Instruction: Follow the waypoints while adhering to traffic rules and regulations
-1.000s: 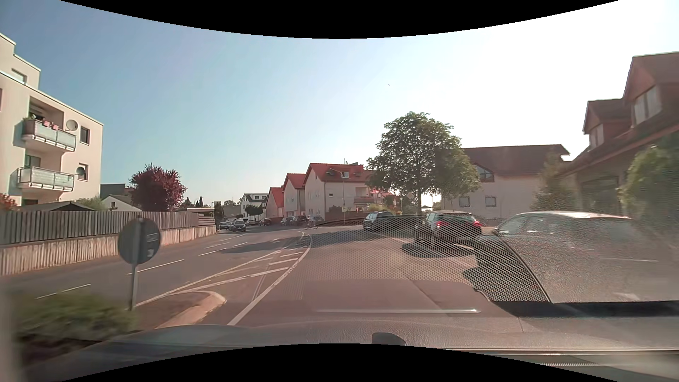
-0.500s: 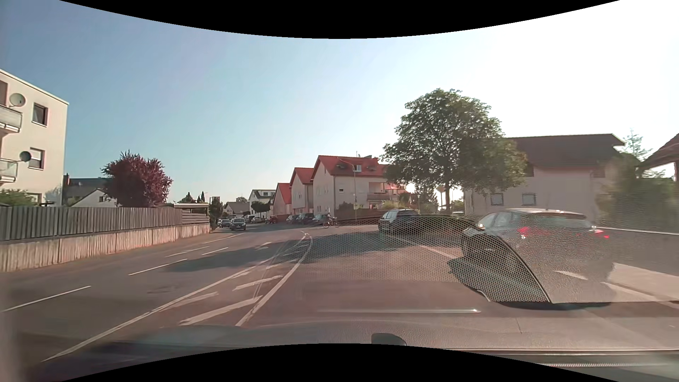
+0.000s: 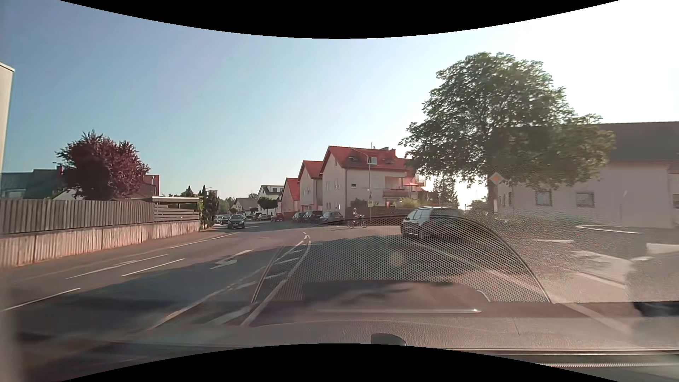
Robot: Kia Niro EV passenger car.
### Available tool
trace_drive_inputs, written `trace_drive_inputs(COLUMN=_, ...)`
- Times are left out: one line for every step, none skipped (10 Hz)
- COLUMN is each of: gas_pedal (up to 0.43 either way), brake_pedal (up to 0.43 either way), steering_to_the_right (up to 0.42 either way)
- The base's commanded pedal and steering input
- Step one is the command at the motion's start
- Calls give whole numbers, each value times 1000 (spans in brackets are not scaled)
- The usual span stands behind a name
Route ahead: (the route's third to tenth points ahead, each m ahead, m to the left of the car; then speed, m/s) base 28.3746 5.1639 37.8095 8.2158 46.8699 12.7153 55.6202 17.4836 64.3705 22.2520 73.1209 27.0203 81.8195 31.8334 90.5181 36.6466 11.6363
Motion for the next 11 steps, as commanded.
trace_drive_inputs(gas_pedal=157, brake_pedal=0, steering_to_the_right=-51)
trace_drive_inputs(gas_pedal=150, brake_pedal=0, steering_to_the_right=-51)
trace_drive_inputs(gas_pedal=138, brake_pedal=0, steering_to_the_right=-51)
trace_drive_inputs(gas_pedal=130, brake_pedal=0, steering_to_the_right=-51)
trace_drive_inputs(gas_pedal=118, brake_pedal=0, steering_to_the_right=-51)
trace_drive_inputs(gas_pedal=118, brake_pedal=0, steering_to_the_right=-52)
trace_drive_inputs(gas_pedal=118, brake_pedal=0, steering_to_the_right=-51)
trace_drive_inputs(gas_pedal=87, brake_pedal=0, steering_to_the_right=-51)
trace_drive_inputs(gas_pedal=87, brake_pedal=0, steering_to_the_right=-52)
trace_drive_inputs(gas_pedal=79, brake_pedal=0, steering_to_the_right=-51)
trace_drive_inputs(gas_pedal=67, brake_pedal=0, steering_to_the_right=-52)
